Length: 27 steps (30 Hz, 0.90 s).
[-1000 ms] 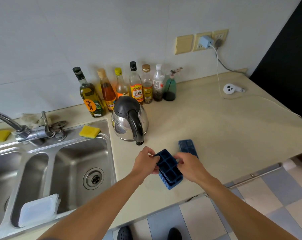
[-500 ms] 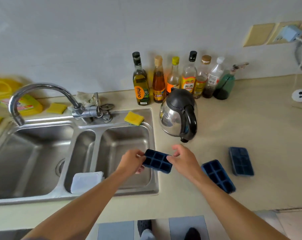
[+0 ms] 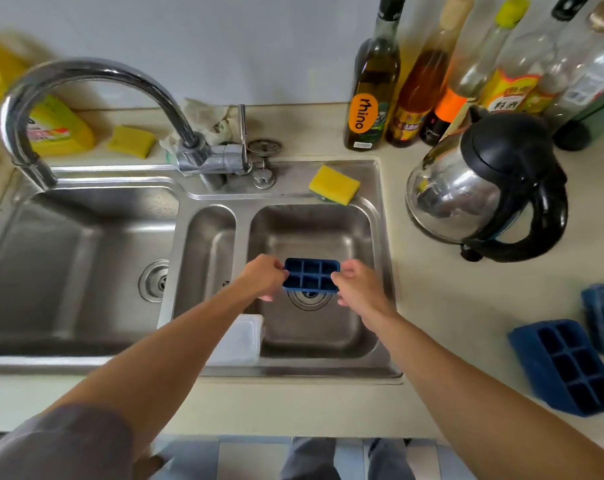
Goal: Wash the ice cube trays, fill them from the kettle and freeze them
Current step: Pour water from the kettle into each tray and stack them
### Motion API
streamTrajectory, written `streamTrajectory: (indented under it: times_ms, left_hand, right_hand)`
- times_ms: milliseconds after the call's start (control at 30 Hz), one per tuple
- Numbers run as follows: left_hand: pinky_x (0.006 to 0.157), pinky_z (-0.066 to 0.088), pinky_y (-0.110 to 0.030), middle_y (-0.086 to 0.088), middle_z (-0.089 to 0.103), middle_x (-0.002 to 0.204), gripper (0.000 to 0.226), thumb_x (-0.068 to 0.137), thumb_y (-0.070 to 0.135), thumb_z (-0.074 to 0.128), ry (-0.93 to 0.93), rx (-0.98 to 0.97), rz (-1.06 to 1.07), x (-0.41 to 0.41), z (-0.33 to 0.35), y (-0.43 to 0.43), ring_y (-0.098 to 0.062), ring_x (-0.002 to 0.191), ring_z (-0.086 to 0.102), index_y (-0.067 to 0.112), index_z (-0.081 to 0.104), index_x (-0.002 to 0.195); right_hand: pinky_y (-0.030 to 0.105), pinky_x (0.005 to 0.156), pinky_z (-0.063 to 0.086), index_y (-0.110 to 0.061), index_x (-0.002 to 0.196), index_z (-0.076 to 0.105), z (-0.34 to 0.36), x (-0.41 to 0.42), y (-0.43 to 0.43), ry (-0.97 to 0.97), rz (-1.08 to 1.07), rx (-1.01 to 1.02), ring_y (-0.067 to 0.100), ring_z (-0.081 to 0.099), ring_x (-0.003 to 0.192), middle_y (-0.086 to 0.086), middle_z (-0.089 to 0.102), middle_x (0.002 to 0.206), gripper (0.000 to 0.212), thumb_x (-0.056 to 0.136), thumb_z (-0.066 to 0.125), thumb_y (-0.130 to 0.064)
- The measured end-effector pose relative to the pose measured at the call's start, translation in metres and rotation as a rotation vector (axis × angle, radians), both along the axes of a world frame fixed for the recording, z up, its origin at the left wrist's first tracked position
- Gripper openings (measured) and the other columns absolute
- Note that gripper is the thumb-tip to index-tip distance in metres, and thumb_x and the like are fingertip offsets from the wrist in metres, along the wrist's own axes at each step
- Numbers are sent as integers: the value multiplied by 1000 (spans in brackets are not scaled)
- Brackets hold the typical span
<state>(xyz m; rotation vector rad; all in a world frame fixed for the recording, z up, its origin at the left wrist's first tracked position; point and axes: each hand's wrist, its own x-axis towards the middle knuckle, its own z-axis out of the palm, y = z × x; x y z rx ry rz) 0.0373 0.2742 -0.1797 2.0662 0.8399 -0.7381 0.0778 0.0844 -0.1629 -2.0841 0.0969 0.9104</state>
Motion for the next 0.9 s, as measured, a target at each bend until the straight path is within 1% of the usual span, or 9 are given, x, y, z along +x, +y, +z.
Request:
streamTrajectory:
  times_ms: [133, 267, 400, 567, 633, 667, 733, 800, 900]
  left_hand:
    - [64, 56, -30, -12, 66, 78, 18, 100, 9, 51, 114, -128, -21, 14, -28, 11, -19, 60, 62, 3, 64, 111]
    - [69, 63, -32, -13, 72, 101, 22, 102, 21, 55, 187, -108, -62, 19, -54, 9, -24, 85, 73, 6, 62, 118]
    - [85, 62, -43, -15, 71, 109, 28, 102, 27, 55, 261, -103, -75, 19, -74, 7, -30, 98, 72, 7, 60, 121]
    - [83, 63, -43, -14, 69, 114, 31, 102, 30, 53, 275, -93, -87, 15, -80, 4, -29, 99, 71, 9, 58, 123]
    - [83, 63, -43, -14, 68, 115, 31, 102, 31, 53, 263, -97, -67, 12, -76, 1, -29, 100, 70, 9, 58, 123]
    - [82, 63, -42, -14, 68, 114, 31, 102, 31, 53, 240, -91, -54, 11, -73, -1, -29, 99, 70, 8, 59, 122]
    - [75, 63, -40, -15, 69, 108, 29, 102, 31, 52, 158, -51, -21, 11, -64, -4, -31, 96, 70, 7, 62, 116]
    - [68, 60, -37, -16, 71, 102, 29, 101, 31, 54, 51, -11, 56, 11, -53, -9, -31, 89, 71, 7, 66, 109]
    - [72, 59, -37, -15, 71, 99, 24, 100, 28, 56, -63, -105, 236, 11, -32, -23, -24, 78, 68, 8, 69, 105]
  right_hand:
    - [54, 94, 57, -19, 102, 55, -35, 7, 8, 33, -13, -46, 27, 66, 102, 9, 65, 106, 6, 98, 55, -14]
    - [47, 96, 57, -24, 96, 53, -63, 9, 10, 102, -32, -52, 16, 62, 95, -2, 59, 98, 15, 98, 54, -9]
    - [28, 72, 51, -32, 87, 52, -84, 7, 14, 145, -39, -15, 8, 59, 86, -5, 60, 92, 26, 99, 57, -9]
    - [20, 65, 42, -34, 85, 55, -93, 6, 12, 121, 16, 11, 2, 58, 86, -9, 63, 92, 29, 97, 58, -8]
    - [16, 64, 40, -31, 95, 55, -88, 6, 7, 92, 28, 2, -2, 55, 84, -12, 59, 94, 21, 97, 60, -11]
    - [16, 67, 43, -27, 106, 55, -82, 5, 3, 79, 41, 4, -2, 56, 86, -11, 59, 97, 16, 98, 60, -13]
    - [28, 89, 52, -15, 137, 51, -66, 3, -5, 41, 70, 4, 12, 61, 111, 0, 63, 124, 37, 100, 58, -20]
    - [32, 104, 44, -14, 150, 42, -42, 0, -17, -10, 80, 19, 19, 53, 133, 4, 54, 147, 52, 102, 57, -26]
    - [25, 97, 45, -16, 146, 49, -4, -2, -40, -140, 33, 100, 11, 60, 118, 2, 61, 139, 46, 102, 58, -28]
